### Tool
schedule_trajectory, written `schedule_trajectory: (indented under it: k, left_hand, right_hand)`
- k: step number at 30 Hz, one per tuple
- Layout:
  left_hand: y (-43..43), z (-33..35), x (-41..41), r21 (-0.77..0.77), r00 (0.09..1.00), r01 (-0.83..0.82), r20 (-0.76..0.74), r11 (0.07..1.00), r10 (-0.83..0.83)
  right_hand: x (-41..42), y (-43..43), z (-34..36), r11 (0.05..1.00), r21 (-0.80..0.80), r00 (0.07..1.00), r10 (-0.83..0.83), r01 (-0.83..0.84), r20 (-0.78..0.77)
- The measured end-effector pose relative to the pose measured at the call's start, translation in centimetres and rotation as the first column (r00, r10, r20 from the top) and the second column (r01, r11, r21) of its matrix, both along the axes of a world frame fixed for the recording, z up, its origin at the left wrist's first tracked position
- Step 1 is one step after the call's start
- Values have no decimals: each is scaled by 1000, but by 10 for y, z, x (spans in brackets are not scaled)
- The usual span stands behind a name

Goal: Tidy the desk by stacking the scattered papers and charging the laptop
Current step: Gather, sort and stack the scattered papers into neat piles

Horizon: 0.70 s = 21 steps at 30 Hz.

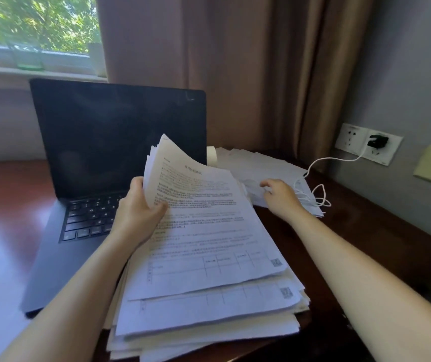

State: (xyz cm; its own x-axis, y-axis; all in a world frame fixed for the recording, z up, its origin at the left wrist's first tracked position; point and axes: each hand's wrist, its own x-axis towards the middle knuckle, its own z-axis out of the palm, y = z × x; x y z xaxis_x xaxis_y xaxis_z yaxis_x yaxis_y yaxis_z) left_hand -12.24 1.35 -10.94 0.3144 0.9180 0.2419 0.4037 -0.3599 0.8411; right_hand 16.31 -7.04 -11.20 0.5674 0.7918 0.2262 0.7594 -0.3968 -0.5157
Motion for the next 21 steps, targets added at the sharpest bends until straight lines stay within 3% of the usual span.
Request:
schedule_trajectory:
  k: [5,8,11,15,21]
  left_hand:
    - [8,-6,3,-1,1000,6,15,1000,-6]
    - [12,-8,4,-14,998,8,56,1000,-8]
    - [14,-8,5,-28,997,13,74,1000,-11]
    - [14,-9,5,-23,998,17,68,1000,-15]
    - [16,-10,5,-40,997,18,76,999,-15]
  right_hand:
    - [35,37,2,964,-235,991,-107,124,83]
    - [53,40,8,883,-411,951,-112,228,287]
    - [70,27,17,813,-465,880,-116,350,460]
    - [90,8,22,763,-502,900,-244,408,360]
    - [96,1,20,800,-414,895,-435,434,96]
